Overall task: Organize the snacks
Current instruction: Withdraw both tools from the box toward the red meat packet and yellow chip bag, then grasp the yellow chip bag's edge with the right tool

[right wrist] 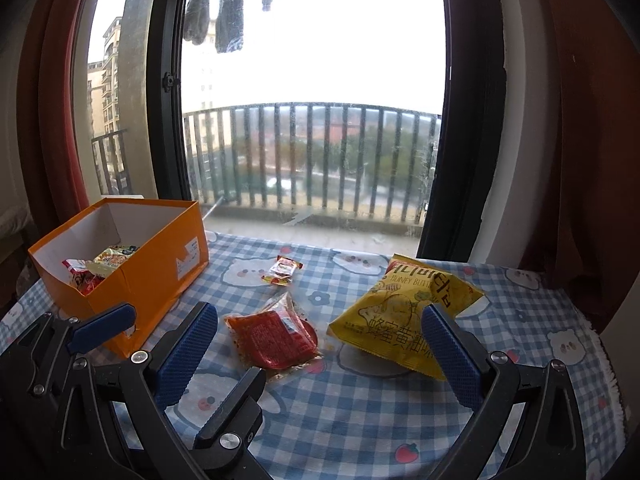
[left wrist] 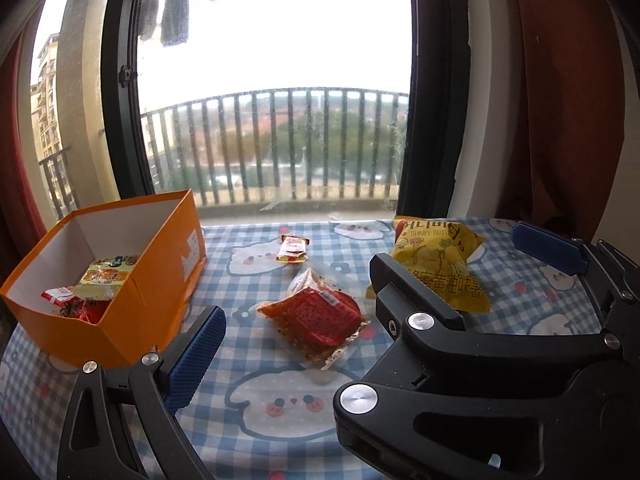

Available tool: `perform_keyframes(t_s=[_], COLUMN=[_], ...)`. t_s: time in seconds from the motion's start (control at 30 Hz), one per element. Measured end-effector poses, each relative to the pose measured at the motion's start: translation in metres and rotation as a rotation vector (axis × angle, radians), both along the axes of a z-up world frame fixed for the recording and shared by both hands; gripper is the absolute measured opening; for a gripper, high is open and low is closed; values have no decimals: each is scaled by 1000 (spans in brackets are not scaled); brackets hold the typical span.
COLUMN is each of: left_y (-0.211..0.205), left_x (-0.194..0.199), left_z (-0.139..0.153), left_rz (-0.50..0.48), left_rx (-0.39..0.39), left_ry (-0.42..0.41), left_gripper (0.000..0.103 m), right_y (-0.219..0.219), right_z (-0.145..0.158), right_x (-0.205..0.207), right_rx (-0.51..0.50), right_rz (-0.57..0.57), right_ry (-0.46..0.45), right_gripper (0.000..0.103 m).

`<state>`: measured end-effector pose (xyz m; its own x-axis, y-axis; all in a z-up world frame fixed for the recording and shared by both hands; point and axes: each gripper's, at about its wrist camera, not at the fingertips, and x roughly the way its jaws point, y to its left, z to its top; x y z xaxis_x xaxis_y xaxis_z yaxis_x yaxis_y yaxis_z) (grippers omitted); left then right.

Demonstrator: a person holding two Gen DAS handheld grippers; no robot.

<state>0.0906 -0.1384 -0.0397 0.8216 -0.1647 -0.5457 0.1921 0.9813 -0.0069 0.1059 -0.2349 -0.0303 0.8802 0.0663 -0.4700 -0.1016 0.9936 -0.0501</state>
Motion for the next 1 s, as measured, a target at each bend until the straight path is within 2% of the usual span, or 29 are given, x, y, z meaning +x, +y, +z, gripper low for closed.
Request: perform_keyframes(t_s=[0.3,0.6,0.73,1.0], left_y=[-42,-71,-78,-86], left_x=[14,43,56,73], left_z=[-13,-29,-41,-62], left_rz=[-44,-61,-57,-50], left_rx=[73,97,105,132], left_ry=[11,49,82,120], left_gripper=[99,99,99,99], right_y=[-39,-71,-81,-89], right_z=[-20,-37,-50,-74], right_x=[12,35,51,72], right_rx=[43,57,81,76], right_rz=[-41,-88,-100,-101], right_ry=[3,43,97,149], right_gripper=[103,102,96,92])
